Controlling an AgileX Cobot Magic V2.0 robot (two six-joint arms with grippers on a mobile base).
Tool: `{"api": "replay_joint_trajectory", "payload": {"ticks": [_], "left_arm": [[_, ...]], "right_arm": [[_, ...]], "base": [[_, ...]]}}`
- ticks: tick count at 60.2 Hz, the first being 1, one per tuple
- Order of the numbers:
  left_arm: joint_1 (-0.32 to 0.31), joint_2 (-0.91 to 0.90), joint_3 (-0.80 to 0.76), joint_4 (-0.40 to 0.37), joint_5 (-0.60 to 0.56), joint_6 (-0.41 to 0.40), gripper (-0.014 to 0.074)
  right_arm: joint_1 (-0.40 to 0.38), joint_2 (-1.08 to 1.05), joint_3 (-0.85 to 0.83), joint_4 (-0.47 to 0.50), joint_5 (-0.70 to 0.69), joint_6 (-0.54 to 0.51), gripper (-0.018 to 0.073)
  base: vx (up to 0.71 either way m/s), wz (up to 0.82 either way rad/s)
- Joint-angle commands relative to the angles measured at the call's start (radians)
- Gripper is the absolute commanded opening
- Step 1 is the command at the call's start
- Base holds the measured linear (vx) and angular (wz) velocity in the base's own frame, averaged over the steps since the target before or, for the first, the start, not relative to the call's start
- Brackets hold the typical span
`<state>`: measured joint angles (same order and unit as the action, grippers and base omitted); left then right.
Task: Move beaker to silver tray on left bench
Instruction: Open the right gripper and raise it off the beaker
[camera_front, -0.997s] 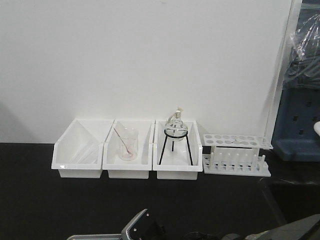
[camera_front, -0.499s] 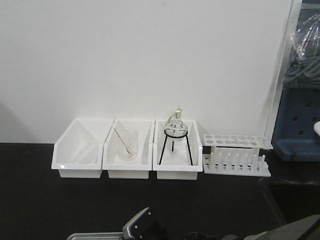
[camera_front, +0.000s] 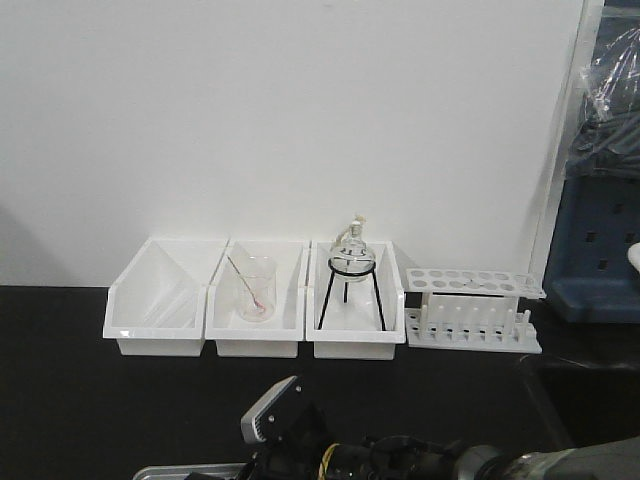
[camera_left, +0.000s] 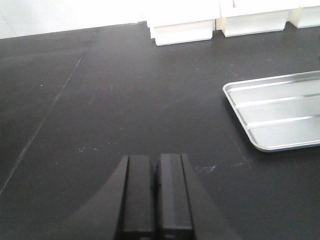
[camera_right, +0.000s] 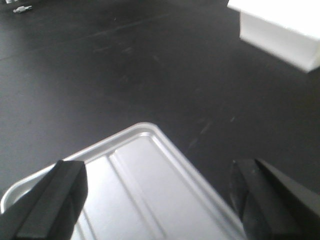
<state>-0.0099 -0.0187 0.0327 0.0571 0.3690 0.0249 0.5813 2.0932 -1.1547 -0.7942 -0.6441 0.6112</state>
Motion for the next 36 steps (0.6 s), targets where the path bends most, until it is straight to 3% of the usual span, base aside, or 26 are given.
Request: {"api": "replay_joint_trajectory", "payload": {"ticks": [1, 19, 36], "left_arm": [[-0.005, -0.007, 0.020, -0.003, -0.081, -0.002, 0.0001], [-0.005, -0.007, 0.020, -0.003, -0.081, -0.002, 0.0001], [-0.005, -0.007, 0.020, -0.003, -0.081, -0.002, 0.0001]], "right_arm": [[-0.006, -0.128, -0.023, 0.015, 0.013, -0.032, 0.0580], [-0.006, -0.479, 0.003, 0.006, 0.256, 0.013, 0.0472], [-0.006, -0.836, 0.262, -0.010, 0.342, 0.029, 0.0344]], "base": [[0.00, 0.00], [0.00, 0.00], [0.00, 0.00]]}}
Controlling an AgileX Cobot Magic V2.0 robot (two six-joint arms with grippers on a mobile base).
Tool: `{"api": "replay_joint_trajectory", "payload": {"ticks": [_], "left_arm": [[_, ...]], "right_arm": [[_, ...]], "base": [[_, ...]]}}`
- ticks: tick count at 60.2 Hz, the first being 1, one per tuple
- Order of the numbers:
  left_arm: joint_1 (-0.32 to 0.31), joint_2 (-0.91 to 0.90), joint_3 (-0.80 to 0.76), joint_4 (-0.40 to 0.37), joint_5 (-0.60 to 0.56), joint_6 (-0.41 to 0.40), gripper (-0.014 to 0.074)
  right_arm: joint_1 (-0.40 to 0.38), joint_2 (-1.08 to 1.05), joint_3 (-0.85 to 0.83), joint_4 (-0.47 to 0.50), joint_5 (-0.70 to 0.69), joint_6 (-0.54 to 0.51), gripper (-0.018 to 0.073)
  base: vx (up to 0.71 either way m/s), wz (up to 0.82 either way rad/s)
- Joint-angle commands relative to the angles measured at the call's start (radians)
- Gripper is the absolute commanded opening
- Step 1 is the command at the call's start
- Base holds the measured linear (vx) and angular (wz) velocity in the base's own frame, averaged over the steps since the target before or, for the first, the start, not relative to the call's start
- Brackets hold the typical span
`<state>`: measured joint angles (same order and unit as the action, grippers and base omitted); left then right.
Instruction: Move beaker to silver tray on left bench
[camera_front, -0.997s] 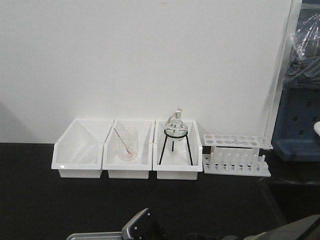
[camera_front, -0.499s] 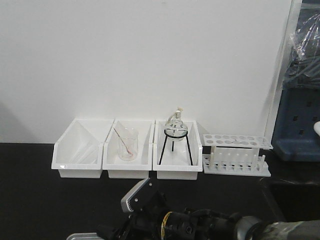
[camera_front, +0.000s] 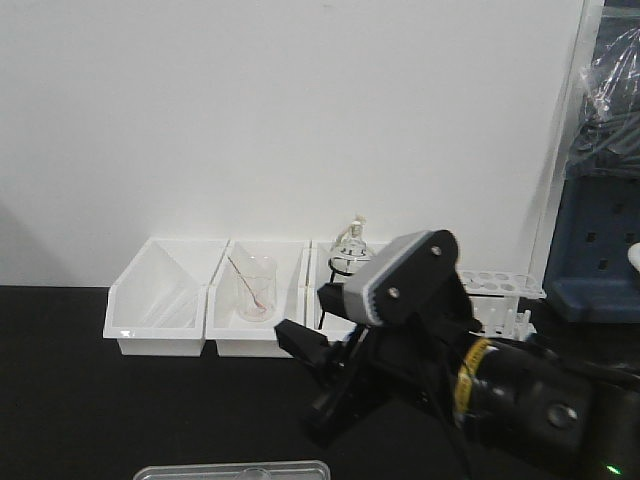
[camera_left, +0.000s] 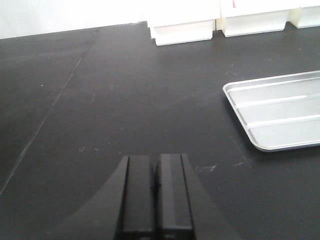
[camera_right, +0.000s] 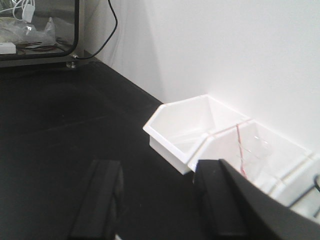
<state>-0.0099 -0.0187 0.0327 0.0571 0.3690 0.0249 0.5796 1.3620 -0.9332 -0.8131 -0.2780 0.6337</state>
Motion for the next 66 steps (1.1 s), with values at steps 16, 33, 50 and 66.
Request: {"api": "replay_joint_trajectory", "payload": {"ticks": [16, 33, 50, 66], "left_arm": [[-0.005, -0.007, 0.020, -0.003, -0.081, -0.002, 0.0001], [-0.005, -0.007, 0.020, -0.003, -0.081, -0.002, 0.0001], [-0.005, -0.007, 0.020, -0.003, -0.081, -0.002, 0.0001], [-0.005, -0.007, 0.020, -0.003, -0.081, -0.002, 0.0001]], "right_arm": [[-0.004, -0.227, 0.230, 0.012, -0.028, 0.006, 0.0263], [-0.004, -0.228, 0.336, 0.012, -0.026, 0.003, 0.0221], [-0.104, -0.531, 0.473, 0.393, 0.128, -0.220, 0.0075], [-0.540, -1.044, 0.720, 0.558, 0.205, -0.401, -0.0016]], "base": [[0.00, 0.00], [0.00, 0.00], [0.00, 0.00], [0.00, 0.00]]}}
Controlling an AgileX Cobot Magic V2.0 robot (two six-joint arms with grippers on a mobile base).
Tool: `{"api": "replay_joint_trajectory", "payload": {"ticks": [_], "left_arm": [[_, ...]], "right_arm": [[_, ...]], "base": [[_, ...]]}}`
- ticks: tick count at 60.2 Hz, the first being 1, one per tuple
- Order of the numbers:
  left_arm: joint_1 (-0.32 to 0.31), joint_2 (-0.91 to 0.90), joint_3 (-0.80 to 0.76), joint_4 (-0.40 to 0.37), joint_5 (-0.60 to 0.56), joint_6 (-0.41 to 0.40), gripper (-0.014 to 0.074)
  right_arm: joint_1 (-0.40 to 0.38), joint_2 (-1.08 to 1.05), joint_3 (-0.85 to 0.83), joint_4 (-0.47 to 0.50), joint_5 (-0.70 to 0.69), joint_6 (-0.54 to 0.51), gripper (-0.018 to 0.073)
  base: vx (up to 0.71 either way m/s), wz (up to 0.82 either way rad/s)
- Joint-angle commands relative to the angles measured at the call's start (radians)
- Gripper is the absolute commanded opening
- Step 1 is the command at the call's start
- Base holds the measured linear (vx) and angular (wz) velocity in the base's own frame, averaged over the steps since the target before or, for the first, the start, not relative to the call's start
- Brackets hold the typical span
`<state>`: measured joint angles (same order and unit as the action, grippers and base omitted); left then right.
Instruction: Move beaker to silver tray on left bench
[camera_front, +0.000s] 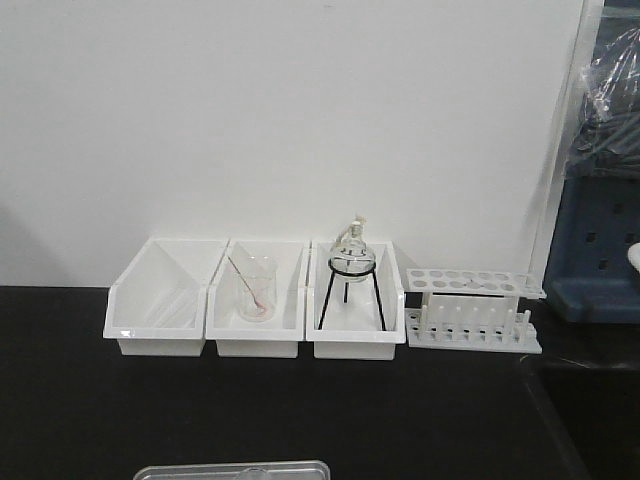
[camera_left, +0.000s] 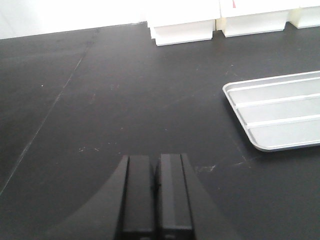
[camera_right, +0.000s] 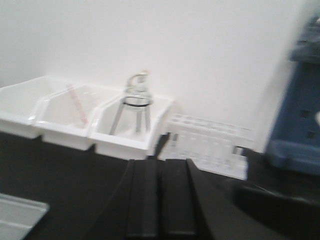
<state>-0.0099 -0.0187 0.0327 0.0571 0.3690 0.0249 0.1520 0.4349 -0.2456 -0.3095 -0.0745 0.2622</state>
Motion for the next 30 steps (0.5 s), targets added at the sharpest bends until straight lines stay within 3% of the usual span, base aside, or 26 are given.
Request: {"api": "replay_joint_trajectory", "payload": {"ticks": [1, 4, 11, 18, 21, 30], "left_arm": [[-0.005, -0.007, 0.020, -0.003, -0.081, -0.002, 0.0001], [-0.005, -0.007, 0.020, -0.003, -0.081, -0.002, 0.0001], [-0.005, -0.007, 0.020, -0.003, -0.081, -0.002, 0.0001], [-0.005, -0.007, 0.020, -0.003, -0.081, -0.002, 0.0001], [-0.005, -0.008, 0.020, -0.003, -0.080, -0.002, 0.0001], [-0.005, -0.007, 0.020, -0.003, -0.080, -0.002, 0.0001]], "right_arm": [[-0.132, -0.138, 0.043, 0.060, 0.017, -0.029, -0.0016], [-0.198, -0.219, 0.086, 0.062, 0.074, -0.029, -0.0015], [-0.265, -0.354, 0.180, 0.062, 0.128, -0.052, -0.0015], [-0.275, -0.460, 0.284, 0.160, 0.114, -0.125, -0.0015], [-0.271, -0.458, 0.281, 0.237, 0.179, -0.176, -0.0015], [-0.269, -0.460, 0.282, 0.278, 0.147, -0.291, -0.0015]], "base": [[0.00, 0.00], [0.00, 0.00], [0.00, 0.00], [0.00, 0.00], [0.00, 0.00], [0.00, 0.01]]}}
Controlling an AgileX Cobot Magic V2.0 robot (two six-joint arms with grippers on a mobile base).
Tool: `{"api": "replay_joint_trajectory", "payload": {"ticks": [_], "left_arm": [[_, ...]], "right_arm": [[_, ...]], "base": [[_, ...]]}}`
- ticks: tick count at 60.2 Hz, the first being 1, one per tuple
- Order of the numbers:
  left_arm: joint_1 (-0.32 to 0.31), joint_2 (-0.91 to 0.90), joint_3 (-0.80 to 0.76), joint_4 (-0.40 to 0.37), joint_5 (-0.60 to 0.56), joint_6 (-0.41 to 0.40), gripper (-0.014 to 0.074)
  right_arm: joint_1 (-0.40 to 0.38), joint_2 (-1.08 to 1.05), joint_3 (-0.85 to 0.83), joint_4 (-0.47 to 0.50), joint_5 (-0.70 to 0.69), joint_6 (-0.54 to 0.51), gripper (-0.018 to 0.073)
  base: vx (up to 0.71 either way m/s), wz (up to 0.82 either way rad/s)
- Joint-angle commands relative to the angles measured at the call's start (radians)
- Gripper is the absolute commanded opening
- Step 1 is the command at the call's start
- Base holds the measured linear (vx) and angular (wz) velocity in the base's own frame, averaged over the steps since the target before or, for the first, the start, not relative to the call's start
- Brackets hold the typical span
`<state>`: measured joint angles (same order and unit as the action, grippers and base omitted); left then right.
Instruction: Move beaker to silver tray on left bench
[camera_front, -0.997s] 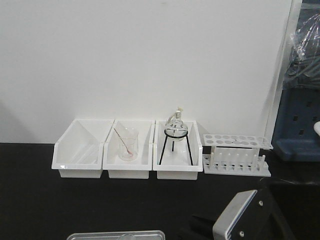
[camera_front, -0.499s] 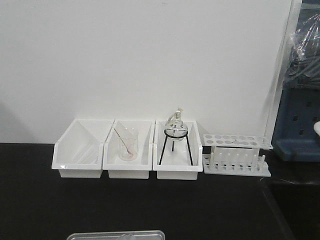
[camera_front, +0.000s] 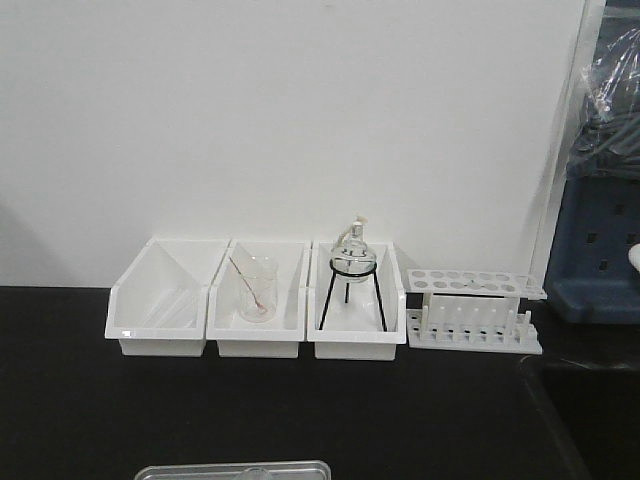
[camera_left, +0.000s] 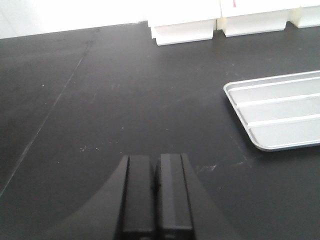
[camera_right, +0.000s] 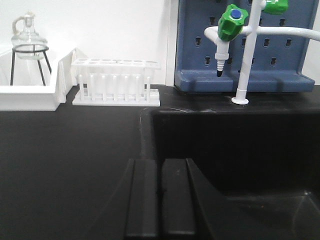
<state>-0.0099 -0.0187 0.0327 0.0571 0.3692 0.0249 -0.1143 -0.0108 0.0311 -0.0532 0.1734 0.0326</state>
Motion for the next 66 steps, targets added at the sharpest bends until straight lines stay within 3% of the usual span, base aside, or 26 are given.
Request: {"api": "replay_joint_trajectory", "payload": {"ticks": [1, 66], "left_arm": [[-0.005, -0.007, 0.020, -0.003, -0.080, -0.002, 0.0001], [-0.005, -0.007, 0.020, -0.003, -0.080, -0.002, 0.0001]], "right_arm": [[-0.003, -0.014, 0.006, 0.022, -0.109, -0.062, -0.0015], [-0.007, -0.013, 0.006, 0.022, -0.132, -0.044, -0.0014]], "base": [[0.00, 0.00], [0.00, 0.00]]}}
